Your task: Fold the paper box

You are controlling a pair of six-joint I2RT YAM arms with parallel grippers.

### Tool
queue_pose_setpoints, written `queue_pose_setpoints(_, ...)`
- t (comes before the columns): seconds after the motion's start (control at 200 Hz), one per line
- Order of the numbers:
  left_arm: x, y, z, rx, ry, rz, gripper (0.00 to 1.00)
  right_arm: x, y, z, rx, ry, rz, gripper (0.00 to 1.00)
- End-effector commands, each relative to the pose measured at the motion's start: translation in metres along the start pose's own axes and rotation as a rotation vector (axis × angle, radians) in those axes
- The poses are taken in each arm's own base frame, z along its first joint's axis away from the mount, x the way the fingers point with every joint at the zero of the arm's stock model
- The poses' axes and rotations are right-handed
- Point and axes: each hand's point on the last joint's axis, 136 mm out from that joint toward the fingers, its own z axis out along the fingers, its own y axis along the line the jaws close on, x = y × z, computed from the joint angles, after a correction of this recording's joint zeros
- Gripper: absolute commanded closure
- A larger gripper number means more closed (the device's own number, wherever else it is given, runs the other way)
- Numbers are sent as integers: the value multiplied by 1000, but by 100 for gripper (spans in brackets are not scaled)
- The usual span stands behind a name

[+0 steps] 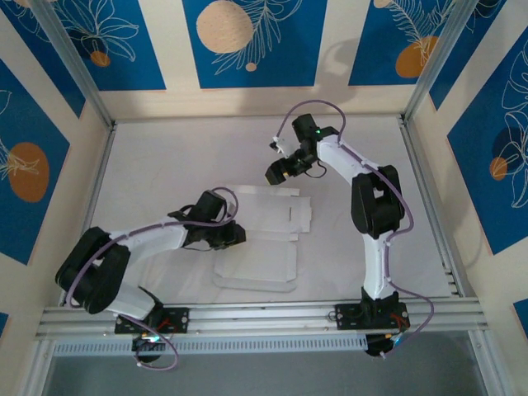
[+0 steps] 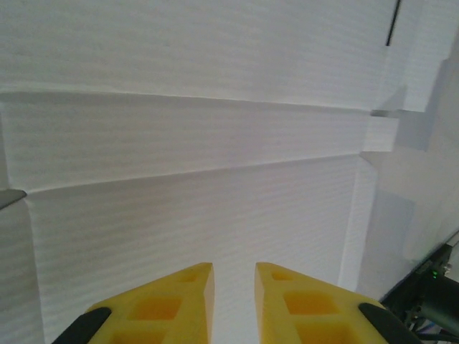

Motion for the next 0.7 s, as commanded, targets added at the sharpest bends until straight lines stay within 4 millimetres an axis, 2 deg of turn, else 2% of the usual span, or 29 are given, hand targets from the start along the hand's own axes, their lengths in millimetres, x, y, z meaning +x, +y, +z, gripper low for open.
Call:
queue_pose_setpoints(0.0, -3, 7, 10, -26, 0, 12, 79, -6, 5, 6, -97, -2, -22, 18)
queue_pose_setpoints(0.17, -1, 22, 22, -83, 28, 2, 79, -7, -15, 25, -67, 17, -48, 16)
queue_pose_setpoints(0.32, -5, 36, 21, -152, 17, 1, 80, -7, -16, 36, -131, 38, 0, 14)
queue_pose_setpoints(0.47, -10, 48, 24, -199, 18, -22, 81, -15, -12, 29, -205, 2, 31, 14)
queue_pose_setpoints(0.54, -13, 51, 25, -223, 8, -15, 81, -12, -10, 29, -237, 8, 68, 14)
queue_pose_setpoints(0.695, -17, 60, 23, -275, 0, -4, 82, -6, -28, 33, -211, 39, 172, 12)
